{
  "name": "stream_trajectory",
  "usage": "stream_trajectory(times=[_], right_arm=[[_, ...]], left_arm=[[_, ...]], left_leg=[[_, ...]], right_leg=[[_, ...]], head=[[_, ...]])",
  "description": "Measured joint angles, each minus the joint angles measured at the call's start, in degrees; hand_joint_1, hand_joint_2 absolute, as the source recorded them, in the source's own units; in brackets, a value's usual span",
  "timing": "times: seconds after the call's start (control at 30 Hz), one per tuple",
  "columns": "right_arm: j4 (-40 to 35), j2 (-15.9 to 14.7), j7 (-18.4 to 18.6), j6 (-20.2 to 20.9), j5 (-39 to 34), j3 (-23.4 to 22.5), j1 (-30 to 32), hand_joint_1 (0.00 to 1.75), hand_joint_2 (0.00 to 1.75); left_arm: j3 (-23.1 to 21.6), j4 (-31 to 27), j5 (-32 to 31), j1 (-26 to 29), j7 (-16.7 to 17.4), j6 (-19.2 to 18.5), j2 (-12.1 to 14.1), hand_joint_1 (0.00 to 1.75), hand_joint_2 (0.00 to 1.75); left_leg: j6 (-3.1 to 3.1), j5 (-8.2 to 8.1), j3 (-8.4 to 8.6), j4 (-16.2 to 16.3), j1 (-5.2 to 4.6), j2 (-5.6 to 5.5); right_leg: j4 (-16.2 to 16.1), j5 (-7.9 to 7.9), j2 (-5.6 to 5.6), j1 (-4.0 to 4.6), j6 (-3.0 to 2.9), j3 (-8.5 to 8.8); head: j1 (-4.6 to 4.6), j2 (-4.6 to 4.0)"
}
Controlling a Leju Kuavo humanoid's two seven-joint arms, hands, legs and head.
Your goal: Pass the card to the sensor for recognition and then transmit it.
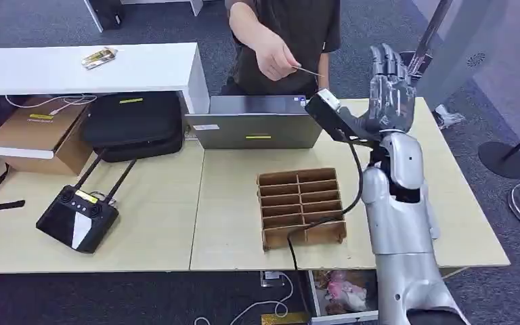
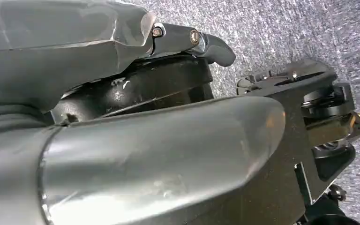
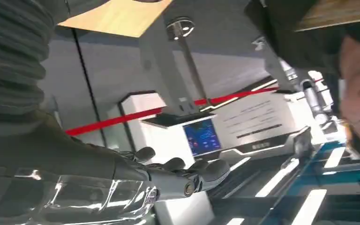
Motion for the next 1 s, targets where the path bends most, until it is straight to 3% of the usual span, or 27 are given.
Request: stream_trajectory(times=[0.43, 1.0], right_arm=[[14.2, -0.8, -0.1, 1.0, -0.2, 6.3, -9.3, 0.00, 1.75], [18.1, -1.5, -1.0, 1.2, -1.4, 8.4, -11.1, 0.00, 1.75]], left_arm=[[0.0, 0.0, 0.3, 0.3, -0.9, 2.7, -0.8, 0.00, 0.00], [-0.1, 0.0, 0.4, 0.3, -0.9, 3.1, -0.9, 0.00, 0.00]], left_leg=[[-0.03, -0.03, -0.09, 0.0, 0.02, 0.00], [-0.03, -0.03, -0.09, 0.0, 0.03, 0.00]], right_leg=[[0.0, -0.05, -0.02, 0.04, -0.03, -0.07], [0.0, -0.05, -0.02, 0.04, -0.03, -0.07]], head=[[0.02, 0.00], [0.02, 0.00]])
